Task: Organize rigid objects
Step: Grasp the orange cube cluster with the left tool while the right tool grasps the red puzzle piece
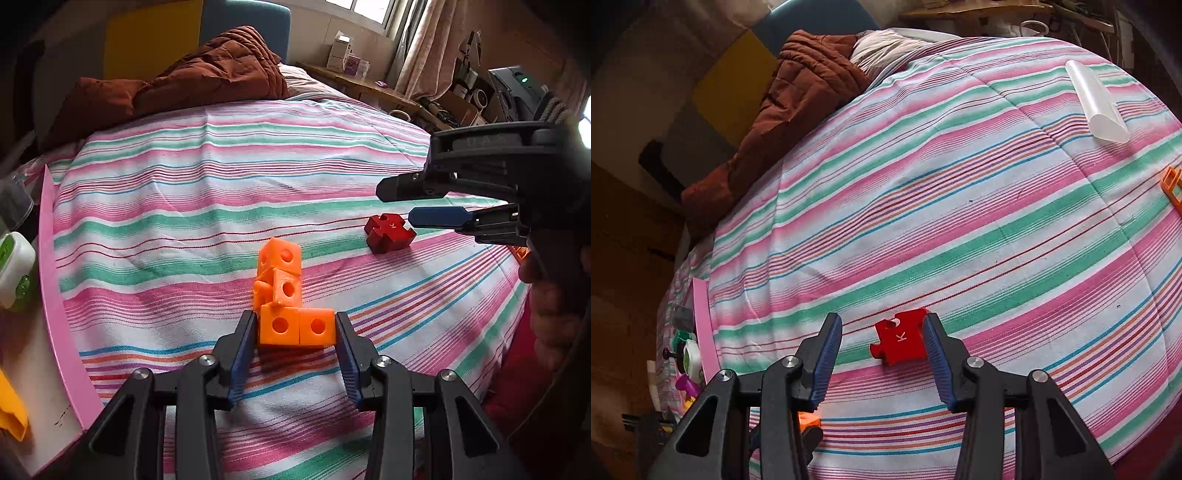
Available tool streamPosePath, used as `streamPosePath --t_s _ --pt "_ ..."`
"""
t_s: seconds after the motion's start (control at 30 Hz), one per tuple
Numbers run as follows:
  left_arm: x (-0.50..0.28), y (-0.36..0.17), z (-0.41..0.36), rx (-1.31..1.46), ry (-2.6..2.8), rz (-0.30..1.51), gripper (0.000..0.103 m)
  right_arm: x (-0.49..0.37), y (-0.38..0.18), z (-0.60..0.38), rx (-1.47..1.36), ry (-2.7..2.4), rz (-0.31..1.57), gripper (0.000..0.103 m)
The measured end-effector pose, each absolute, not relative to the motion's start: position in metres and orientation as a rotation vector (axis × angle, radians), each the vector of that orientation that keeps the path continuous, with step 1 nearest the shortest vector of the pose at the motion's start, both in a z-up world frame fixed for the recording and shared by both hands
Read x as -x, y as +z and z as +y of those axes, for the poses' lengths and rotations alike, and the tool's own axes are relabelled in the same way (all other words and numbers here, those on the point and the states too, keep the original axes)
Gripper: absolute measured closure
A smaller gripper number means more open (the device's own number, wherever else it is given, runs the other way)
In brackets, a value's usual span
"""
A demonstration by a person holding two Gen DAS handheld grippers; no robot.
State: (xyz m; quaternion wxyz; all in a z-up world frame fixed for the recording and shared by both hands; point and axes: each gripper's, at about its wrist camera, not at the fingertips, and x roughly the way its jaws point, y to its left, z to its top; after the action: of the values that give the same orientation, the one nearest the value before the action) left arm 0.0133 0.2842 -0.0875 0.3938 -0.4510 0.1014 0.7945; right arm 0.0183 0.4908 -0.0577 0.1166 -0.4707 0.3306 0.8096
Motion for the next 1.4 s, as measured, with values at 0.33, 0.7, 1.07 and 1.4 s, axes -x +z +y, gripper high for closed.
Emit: streamPosePath --t_s 0.33,0.7,1.07,1.4 --pt "-0.013 -0.089 0.278 1.16 2.006 0.244 0.061 -0.006 -0.062 0.456 1.468 2.393 0.515 0.057" --pt "-0.016 -0.09 0.279 1.131 2.017 0.246 0.061 -0.002 -0.064 0.443 1.482 2.393 0.307 0.052" --pt "-0.014 -0.091 0.282 1.117 2.022 0.243 0.063 0.003 -0.069 0.442 1.486 2.363 0.218 0.041" --pt "-0.011 -0.092 0.283 1.116 2.018 0.24 0.063 -0.003 -0.066 0.465 1.455 2.348 0.427 0.028"
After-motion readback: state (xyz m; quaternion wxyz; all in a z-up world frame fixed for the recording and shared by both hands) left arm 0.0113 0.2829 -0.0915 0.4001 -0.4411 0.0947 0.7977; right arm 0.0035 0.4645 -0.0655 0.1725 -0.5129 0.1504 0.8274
